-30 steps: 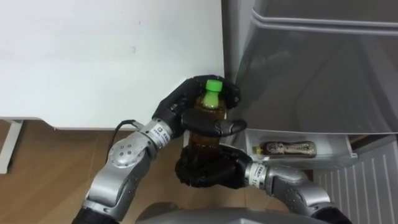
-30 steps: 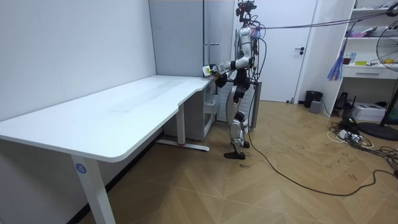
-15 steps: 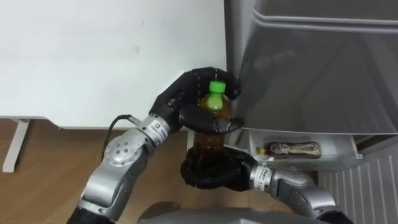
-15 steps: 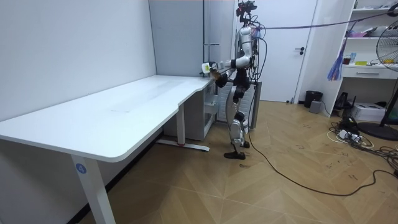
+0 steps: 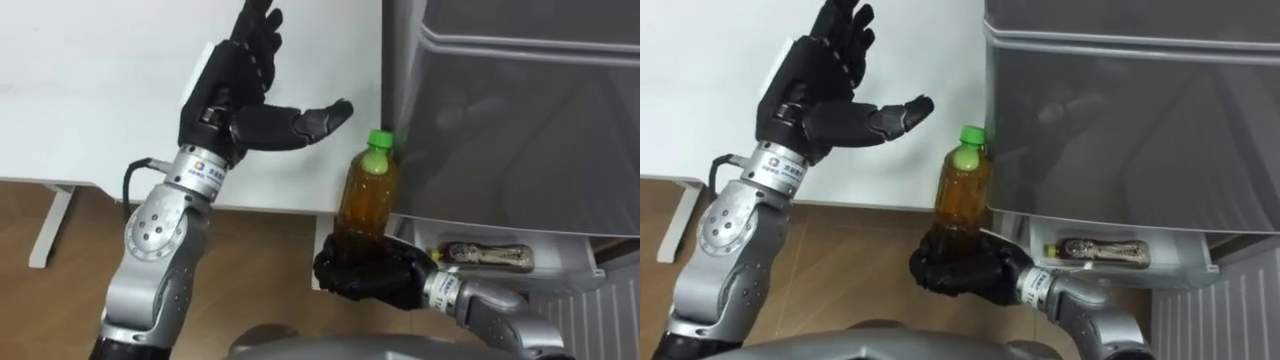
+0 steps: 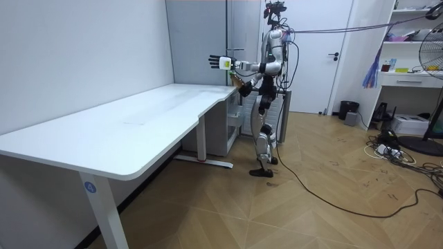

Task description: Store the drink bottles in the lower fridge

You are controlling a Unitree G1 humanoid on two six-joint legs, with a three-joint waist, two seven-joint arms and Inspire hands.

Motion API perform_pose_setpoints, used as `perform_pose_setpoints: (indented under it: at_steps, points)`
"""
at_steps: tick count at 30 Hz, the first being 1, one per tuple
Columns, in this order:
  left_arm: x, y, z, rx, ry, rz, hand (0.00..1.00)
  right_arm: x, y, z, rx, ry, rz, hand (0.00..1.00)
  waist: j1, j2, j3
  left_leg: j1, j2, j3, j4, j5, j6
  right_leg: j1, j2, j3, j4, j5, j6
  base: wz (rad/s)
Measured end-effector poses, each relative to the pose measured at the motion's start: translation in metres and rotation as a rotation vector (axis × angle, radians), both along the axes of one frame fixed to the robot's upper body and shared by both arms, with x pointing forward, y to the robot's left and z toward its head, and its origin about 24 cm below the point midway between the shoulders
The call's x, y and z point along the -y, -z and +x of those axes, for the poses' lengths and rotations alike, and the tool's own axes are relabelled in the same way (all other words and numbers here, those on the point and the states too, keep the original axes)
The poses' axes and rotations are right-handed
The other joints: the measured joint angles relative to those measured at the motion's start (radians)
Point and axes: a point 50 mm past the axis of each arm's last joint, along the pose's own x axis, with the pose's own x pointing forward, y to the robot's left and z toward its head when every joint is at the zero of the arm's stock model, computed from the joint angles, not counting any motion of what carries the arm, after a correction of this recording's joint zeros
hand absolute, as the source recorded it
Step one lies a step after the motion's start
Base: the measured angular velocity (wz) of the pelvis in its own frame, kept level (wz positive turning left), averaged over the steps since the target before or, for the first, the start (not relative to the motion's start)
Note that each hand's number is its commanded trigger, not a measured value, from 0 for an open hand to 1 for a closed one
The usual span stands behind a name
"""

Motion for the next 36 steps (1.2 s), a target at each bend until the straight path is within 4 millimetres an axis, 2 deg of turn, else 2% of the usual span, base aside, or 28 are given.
perform_pose_setpoints:
  at_steps: [3,8,10,15,16,18,24,26,30,34,36]
  points:
    - [-0.021,-0.004,0.001,0.012,-0.120,0.006,0.00,0.007,0.003,-0.006,-0.023,0.025,-0.013,1.00,0.015,-0.006,0.0021,0.015,-0.001,-0.003,-0.009,0.000,0.000,0.014,0.000,-0.001,-0.003,0.000,0.000,0.00]
    - [-0.050,-0.008,-0.003,0.036,-0.319,-0.009,0.00,0.015,0.009,-0.015,-0.060,0.062,-0.036,1.00,0.044,-0.009,-0.0019,0.014,-0.001,-0.003,-0.012,0.000,0.000,0.019,-0.001,-0.011,-0.003,0.000,0.000,-0.02]
    - [-0.060,-0.007,-0.008,0.033,-0.402,-0.044,0.00,0.017,0.011,-0.020,-0.075,0.083,-0.035,1.00,0.062,-0.006,-0.0051,0.014,-0.001,-0.003,-0.010,0.000,0.000,0.016,-0.001,-0.010,-0.003,0.000,0.000,0.00]
    - [-0.082,-0.001,-0.017,0.004,-0.561,-0.078,0.00,0.019,0.012,-0.023,-0.083,0.098,-0.041,1.00,0.070,0.012,-0.0088,0.021,-0.001,-0.003,-0.006,0.000,0.000,0.022,-0.001,-0.011,-0.003,0.000,0.000,0.00]
    - [-0.090,0.005,-0.019,-0.021,-0.608,-0.104,0.00,0.020,0.012,-0.025,-0.085,0.100,-0.055,1.00,0.070,0.020,-0.0088,0.031,-0.001,-0.003,-0.009,0.000,0.000,0.029,-0.002,-0.014,-0.004,0.000,0.000,0.00]
    - [-0.101,0.018,-0.024,-0.077,-0.679,-0.142,0.00,0.021,0.014,-0.030,-0.102,0.110,-0.065,1.00,0.074,0.026,-0.0144,0.038,-0.002,-0.003,-0.014,0.000,0.000,0.041,-0.002,-0.027,-0.015,0.000,0.000,0.00]
    - [-0.117,0.061,-0.043,-0.283,-0.849,-0.167,0.00,0.026,0.018,-0.037,-0.133,0.143,-0.111,1.00,0.111,0.026,-0.0140,0.046,-0.001,-0.005,-0.011,0.000,0.000,0.047,-0.001,-0.028,-0.018,0.000,0.000,0.00]
    - [-0.119,0.075,-0.052,-0.355,-0.885,-0.156,0.00,0.025,0.018,-0.037,-0.132,0.145,-0.114,1.00,0.114,0.022,-0.0138,0.046,-0.003,-0.005,-0.012,0.000,0.000,0.047,-0.002,-0.029,-0.021,-0.001,0.001,0.00]
    - [-0.124,0.120,-0.081,-0.581,-0.969,-0.145,0.00,0.023,0.019,-0.038,-0.138,0.152,-0.122,1.00,0.117,0.008,-0.0184,0.043,-0.013,-0.007,-0.014,0.001,-0.001,0.052,-0.003,-0.030,-0.036,-0.002,0.001,0.00]
    - [-0.119,0.160,-0.113,-0.814,-1.017,-0.168,0.00,0.024,0.019,-0.039,-0.141,0.153,-0.126,1.00,0.113,-0.012,-0.0149,0.041,-0.014,-0.006,-0.018,0.000,0.000,0.053,-0.004,-0.029,-0.036,-0.002,0.001,0.00]
    - [-0.114,0.173,-0.126,-0.907,-1.021,-0.188,0.00,0.024,0.019,-0.039,-0.143,0.155,-0.127,1.00,0.112,-0.016,-0.0130,0.044,-0.016,-0.008,-0.018,0.000,0.001,0.060,-0.005,-0.032,-0.039,-0.002,0.002,0.03]
